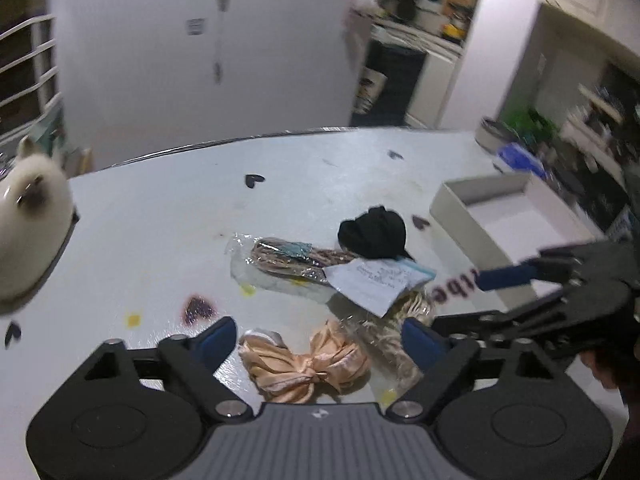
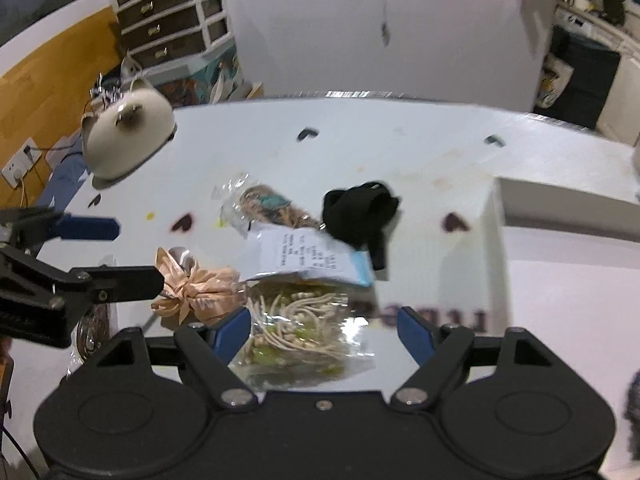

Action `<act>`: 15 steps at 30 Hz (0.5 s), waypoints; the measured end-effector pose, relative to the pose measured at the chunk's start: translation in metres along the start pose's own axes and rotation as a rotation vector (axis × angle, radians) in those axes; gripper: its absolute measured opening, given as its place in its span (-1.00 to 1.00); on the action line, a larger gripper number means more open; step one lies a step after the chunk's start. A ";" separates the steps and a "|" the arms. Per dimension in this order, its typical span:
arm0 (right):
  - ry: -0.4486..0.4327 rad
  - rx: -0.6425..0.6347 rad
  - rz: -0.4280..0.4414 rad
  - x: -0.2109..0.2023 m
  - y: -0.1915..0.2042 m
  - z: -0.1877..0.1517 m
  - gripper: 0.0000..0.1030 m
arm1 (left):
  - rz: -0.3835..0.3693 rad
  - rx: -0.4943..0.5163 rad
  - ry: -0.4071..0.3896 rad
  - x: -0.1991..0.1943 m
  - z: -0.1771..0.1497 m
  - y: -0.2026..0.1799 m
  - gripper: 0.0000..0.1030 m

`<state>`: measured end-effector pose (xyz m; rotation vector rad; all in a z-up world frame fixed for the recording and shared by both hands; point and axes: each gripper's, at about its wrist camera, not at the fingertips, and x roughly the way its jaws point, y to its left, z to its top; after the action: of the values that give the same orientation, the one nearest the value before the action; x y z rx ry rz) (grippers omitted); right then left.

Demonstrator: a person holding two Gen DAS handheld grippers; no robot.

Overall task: Organize soft objects
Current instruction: 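Grasp the peach satin bow with the left tool while the right tool grasps the beaded-cord bag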

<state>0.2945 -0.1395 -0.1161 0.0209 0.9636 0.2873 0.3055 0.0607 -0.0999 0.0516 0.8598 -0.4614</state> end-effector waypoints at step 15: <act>0.108 -0.121 -0.177 0.019 -0.005 -0.019 0.57 | -0.136 0.144 0.125 0.047 0.006 0.009 0.33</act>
<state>0.2901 -0.1413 -0.1434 -0.1918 1.0464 0.1844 0.3399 0.0496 -0.1316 0.1557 0.9550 -0.6530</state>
